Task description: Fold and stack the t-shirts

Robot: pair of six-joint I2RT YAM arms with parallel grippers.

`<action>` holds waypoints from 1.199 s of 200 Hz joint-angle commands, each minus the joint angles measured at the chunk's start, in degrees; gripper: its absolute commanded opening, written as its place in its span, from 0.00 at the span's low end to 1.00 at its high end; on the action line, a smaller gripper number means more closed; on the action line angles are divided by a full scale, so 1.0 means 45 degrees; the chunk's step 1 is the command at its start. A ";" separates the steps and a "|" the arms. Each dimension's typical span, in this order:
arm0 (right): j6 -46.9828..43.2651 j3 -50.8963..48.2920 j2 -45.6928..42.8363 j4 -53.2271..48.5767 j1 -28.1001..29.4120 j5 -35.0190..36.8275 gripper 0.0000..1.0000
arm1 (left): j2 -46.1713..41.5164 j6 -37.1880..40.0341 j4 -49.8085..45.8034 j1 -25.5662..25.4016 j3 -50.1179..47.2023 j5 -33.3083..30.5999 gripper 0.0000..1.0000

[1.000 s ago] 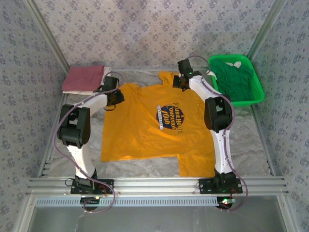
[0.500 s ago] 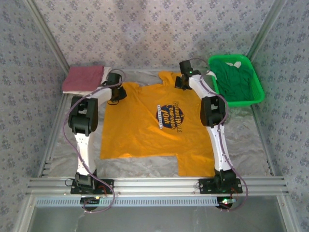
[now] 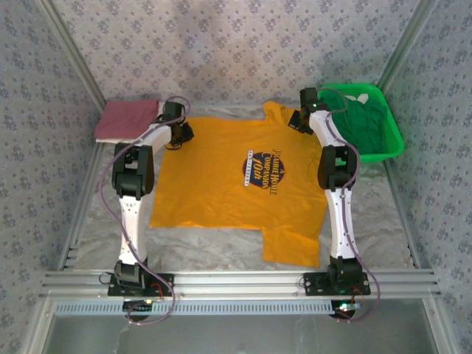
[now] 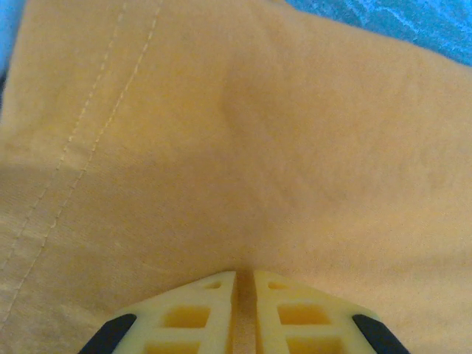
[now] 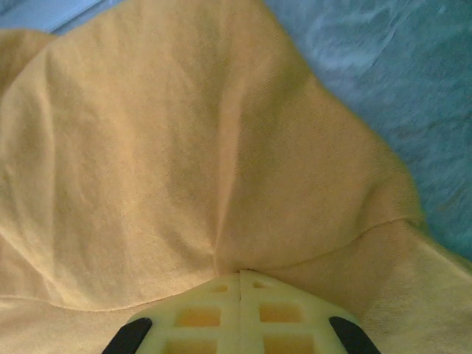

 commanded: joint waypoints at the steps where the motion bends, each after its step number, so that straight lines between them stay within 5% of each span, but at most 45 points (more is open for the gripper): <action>1: 0.0502 0.0971 0.0869 0.0215 0.0047 -0.0561 0.00 | 0.0651 0.0015 -0.0950 0.0112 0.0951 0.0128 0.14; 80: 0.1373 0.3231 0.2229 0.1766 -0.0069 -0.2089 0.00 | 0.2235 -0.0316 -0.2104 0.0479 0.4534 -0.0041 0.14; 117: 0.1132 0.2647 0.0083 0.1470 -0.0139 -0.2769 0.03 | -0.0160 0.0277 -0.2205 0.0438 0.3479 -0.0390 0.20; 149: 0.0011 -0.1623 -0.4377 0.2239 0.0103 -0.2433 0.19 | -0.5014 0.0313 0.0619 0.0328 -0.1773 -0.0494 0.33; 177: -0.0456 -0.8633 -0.9649 0.4213 0.0461 -0.2359 0.30 | -0.8998 0.0250 0.1447 0.0203 -0.6341 -0.0804 0.46; 214: -0.1449 -1.7635 -1.6113 0.6695 0.1613 -0.0808 0.46 | -1.3174 0.0124 -0.0463 0.0668 -1.1364 -0.1066 0.50; 240: -0.1655 -2.0943 -1.8873 0.6774 0.2105 -0.0458 0.47 | -1.4780 -0.0294 -0.2725 0.1286 -1.2996 -0.0682 0.51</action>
